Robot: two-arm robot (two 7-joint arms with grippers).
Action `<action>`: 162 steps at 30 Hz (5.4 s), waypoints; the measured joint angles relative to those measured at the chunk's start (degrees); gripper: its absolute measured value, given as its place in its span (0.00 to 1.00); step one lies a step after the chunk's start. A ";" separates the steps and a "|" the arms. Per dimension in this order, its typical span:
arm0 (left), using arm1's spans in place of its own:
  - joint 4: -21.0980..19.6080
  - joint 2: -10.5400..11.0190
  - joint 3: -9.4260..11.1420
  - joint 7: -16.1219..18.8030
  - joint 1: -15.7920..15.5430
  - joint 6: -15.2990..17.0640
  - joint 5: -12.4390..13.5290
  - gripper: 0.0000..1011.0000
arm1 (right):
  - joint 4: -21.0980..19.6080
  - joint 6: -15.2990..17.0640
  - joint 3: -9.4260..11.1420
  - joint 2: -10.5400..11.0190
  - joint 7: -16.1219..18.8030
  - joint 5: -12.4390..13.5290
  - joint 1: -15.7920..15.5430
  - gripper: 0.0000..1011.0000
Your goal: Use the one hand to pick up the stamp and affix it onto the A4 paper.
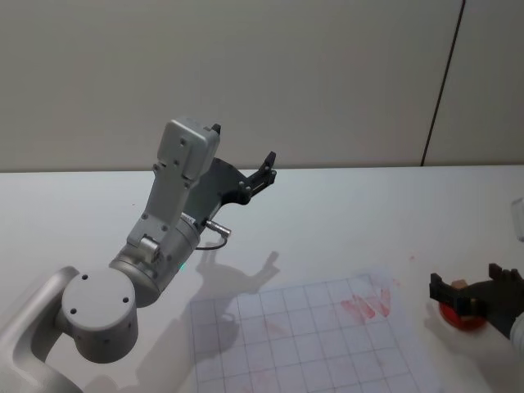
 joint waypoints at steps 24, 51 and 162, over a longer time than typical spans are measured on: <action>0.00 0.00 0.00 0.00 0.00 0.00 0.00 0.99 | 4.02 1.06 0.17 -0.61 3.39 -1.43 0.67 0.54; 0.00 0.00 0.00 0.00 0.00 0.00 0.00 0.99 | 5.31 1.84 0.82 -1.49 3.22 -2.72 0.44 0.22; 0.00 0.00 0.00 0.00 0.00 0.00 0.00 0.99 | 11.89 3.21 -9.81 -9.11 27.81 -23.09 10.38 0.22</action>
